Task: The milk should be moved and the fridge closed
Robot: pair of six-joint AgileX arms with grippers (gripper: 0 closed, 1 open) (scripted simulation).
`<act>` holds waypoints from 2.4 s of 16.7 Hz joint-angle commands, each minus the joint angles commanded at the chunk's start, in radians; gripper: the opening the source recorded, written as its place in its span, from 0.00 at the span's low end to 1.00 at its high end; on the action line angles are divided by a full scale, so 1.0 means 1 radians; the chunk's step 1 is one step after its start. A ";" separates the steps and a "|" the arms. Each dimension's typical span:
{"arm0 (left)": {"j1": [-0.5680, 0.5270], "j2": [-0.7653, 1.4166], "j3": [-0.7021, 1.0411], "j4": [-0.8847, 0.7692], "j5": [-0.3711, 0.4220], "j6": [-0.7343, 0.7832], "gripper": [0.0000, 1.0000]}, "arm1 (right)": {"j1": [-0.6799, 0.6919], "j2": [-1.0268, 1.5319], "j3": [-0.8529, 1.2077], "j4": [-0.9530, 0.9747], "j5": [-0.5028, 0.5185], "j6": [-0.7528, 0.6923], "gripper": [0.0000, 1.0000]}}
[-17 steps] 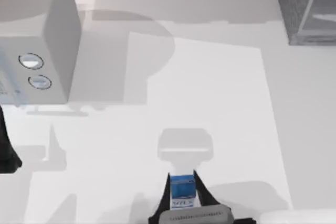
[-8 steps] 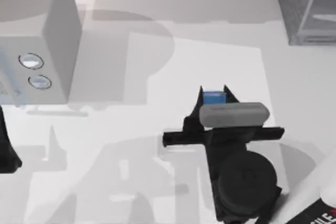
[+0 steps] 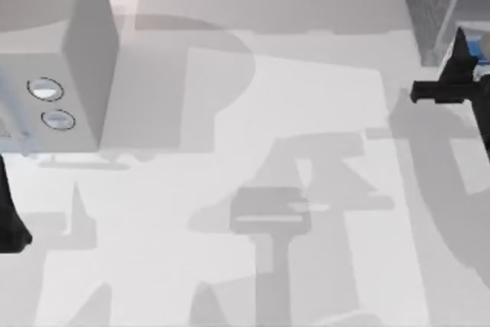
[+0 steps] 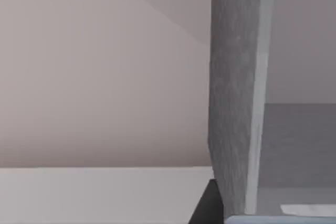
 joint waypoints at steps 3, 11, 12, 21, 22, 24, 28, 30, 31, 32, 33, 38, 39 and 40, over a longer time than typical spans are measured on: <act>0.000 0.000 0.000 0.000 0.000 0.000 1.00 | -0.184 -0.099 -0.034 -0.075 -0.178 -0.004 0.00; 0.000 0.000 0.000 0.000 0.000 0.000 1.00 | -0.281 -0.158 -0.052 -0.122 -0.275 -0.004 0.00; 0.000 0.000 0.000 0.000 0.000 0.000 1.00 | -0.281 -0.157 -0.050 -0.122 -0.277 -0.004 0.00; 0.000 0.000 0.000 0.000 0.000 0.000 1.00 | -0.365 0.186 0.296 -0.177 -0.369 -0.011 0.00; 0.000 0.000 0.000 0.000 0.000 0.000 1.00 | -0.376 0.212 0.342 -0.178 -0.378 -0.012 0.00; 0.000 0.000 0.000 0.000 0.000 0.000 1.00 | -0.396 0.270 0.420 -0.184 -0.401 -0.012 0.00; 0.000 0.000 0.000 0.000 0.000 0.000 1.00 | -0.431 0.433 0.615 -0.214 -0.449 -0.016 0.00; 0.000 0.000 0.000 0.000 0.000 0.000 1.00 | -0.453 0.524 0.718 -0.236 -0.474 -0.018 0.00; 0.000 0.000 0.000 0.000 0.000 0.000 1.00 | -0.466 0.561 0.756 -0.249 -0.486 -0.019 0.00; 0.000 0.000 0.000 0.000 0.000 0.000 1.00 | -0.480 0.589 0.784 -0.261 -0.495 -0.020 0.00; 0.000 0.000 0.000 0.000 0.000 0.000 1.00 | -0.493 0.608 0.803 -0.271 -0.500 -0.020 0.00; 0.000 0.000 0.000 0.000 0.000 0.000 1.00 | -0.496 0.613 0.807 -0.274 -0.500 -0.019 0.00; 0.000 0.000 0.000 0.000 0.000 0.000 1.00 | -0.497 0.613 0.808 -0.275 -0.501 -0.019 0.00; 0.000 0.000 0.000 0.000 0.000 0.000 1.00 | -0.498 0.614 0.809 -0.275 -0.501 -0.020 0.00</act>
